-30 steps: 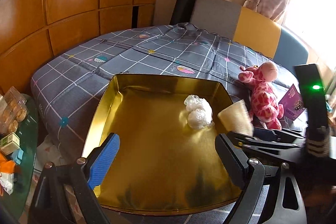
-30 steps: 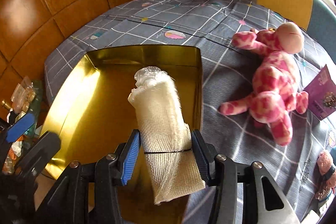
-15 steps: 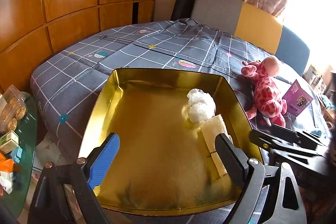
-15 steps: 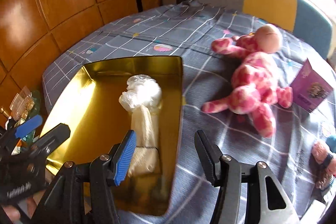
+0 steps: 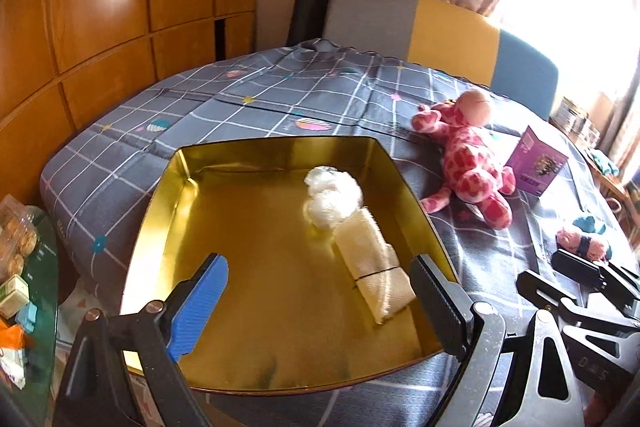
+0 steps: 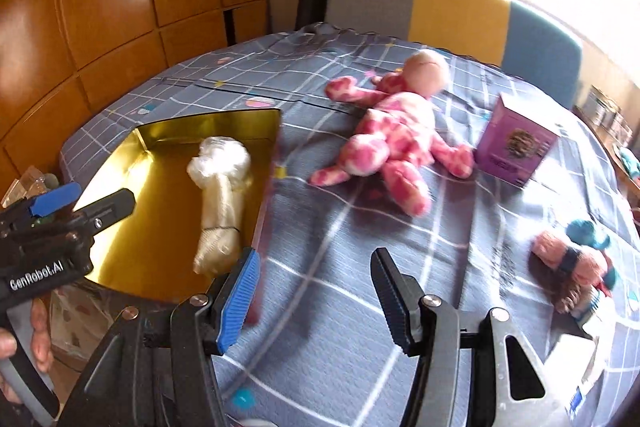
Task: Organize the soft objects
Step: 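Move the left gripper to the white sponge block and grasp it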
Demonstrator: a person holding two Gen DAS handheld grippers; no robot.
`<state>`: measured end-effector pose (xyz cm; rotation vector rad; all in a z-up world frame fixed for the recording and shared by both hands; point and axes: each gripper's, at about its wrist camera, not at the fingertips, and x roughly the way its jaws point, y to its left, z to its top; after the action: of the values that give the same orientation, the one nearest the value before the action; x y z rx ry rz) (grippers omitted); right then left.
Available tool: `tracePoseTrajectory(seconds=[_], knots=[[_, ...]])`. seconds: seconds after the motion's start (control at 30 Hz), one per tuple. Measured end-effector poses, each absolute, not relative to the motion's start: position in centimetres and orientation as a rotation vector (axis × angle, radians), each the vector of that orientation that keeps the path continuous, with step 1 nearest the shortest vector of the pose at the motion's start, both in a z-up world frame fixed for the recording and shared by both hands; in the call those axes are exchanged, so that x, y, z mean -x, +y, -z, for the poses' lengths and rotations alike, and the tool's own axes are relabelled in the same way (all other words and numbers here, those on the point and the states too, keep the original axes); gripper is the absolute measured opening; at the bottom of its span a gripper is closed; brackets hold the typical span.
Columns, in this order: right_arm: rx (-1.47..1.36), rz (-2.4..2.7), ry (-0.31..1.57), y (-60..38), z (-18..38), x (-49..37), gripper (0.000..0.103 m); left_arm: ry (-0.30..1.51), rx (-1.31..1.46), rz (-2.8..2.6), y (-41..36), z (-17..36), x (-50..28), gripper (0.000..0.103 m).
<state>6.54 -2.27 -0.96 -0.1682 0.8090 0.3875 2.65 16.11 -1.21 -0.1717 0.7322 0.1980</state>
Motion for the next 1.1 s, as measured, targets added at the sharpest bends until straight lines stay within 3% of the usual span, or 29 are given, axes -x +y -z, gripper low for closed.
tracePoseTrajectory(seconds=[0.5,0.83,1.1], knots=[[0.069,-0.129,0.818,-14.7,0.8,-2.3,0.058,0.749,0.059,-0.007,10.4,0.2,-4.2,0.093],[-0.021,0.21,0.8,-27.2,-0.6,1.3,0.059,0.781,-0.113,0.321,-0.5,-0.6,-7.3,0.091],[-0.125,0.367,0.767,-33.6,-1.5,3.3,0.059,0.865,-0.238,0.686,-12.5,1.7,-8.2,0.085]])
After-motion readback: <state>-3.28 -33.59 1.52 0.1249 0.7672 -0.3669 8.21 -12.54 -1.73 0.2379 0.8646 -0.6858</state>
